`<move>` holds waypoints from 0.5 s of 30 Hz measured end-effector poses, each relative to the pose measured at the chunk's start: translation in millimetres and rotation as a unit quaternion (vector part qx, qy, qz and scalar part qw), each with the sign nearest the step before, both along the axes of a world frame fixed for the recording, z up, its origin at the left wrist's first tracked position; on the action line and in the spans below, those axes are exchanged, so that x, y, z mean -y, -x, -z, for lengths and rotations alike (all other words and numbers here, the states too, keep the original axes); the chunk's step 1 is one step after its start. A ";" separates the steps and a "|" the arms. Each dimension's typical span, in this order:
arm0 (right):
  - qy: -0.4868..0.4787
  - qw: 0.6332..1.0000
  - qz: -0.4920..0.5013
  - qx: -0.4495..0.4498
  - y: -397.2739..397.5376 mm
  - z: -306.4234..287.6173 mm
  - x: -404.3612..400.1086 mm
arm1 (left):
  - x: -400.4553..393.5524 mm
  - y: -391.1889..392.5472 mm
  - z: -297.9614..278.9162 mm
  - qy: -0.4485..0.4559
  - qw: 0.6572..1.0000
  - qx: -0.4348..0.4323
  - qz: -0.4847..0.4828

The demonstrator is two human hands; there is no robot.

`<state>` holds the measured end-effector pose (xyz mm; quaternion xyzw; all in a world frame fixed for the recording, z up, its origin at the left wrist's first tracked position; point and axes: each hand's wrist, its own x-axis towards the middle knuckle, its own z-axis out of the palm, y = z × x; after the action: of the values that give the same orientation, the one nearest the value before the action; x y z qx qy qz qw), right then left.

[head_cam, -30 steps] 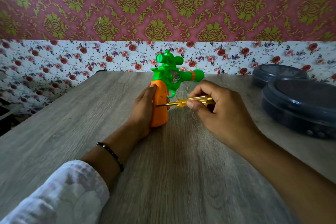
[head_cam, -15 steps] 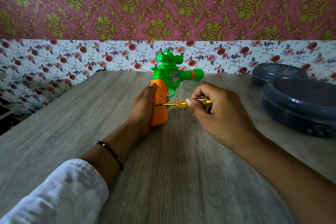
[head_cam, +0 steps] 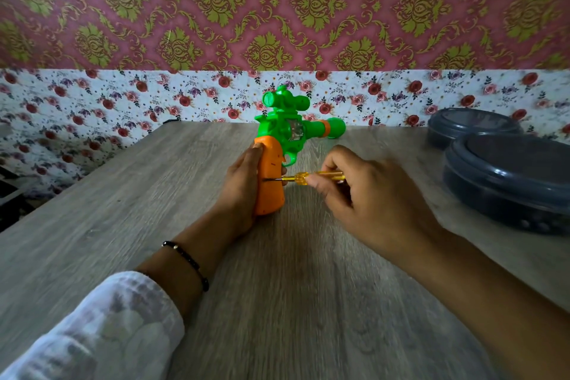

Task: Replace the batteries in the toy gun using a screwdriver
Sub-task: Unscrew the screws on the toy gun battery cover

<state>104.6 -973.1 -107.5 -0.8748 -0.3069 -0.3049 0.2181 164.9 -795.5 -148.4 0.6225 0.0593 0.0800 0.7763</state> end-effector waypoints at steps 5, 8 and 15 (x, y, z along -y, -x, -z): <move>-0.024 0.995 -0.096 -0.025 2.9 -2.5 -5.0 | -0.7 -0.2 -0.9 0.001 1.000 -0.003 0.001; -0.025 0.994 -0.103 -0.019 3.3 -1.5 -7.3 | 0.0 -0.8 0.3 -0.003 1.000 0.004 0.001; -0.019 1.000 -0.007 -0.007 1.4 1.1 -1.4 | -1.4 -2.2 1.5 -0.001 1.000 0.001 0.006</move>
<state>103.1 -971.7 -108.6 -0.8705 -0.3053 -0.3031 0.2392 167.1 -794.1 -149.9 0.6237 0.0544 0.0757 0.7761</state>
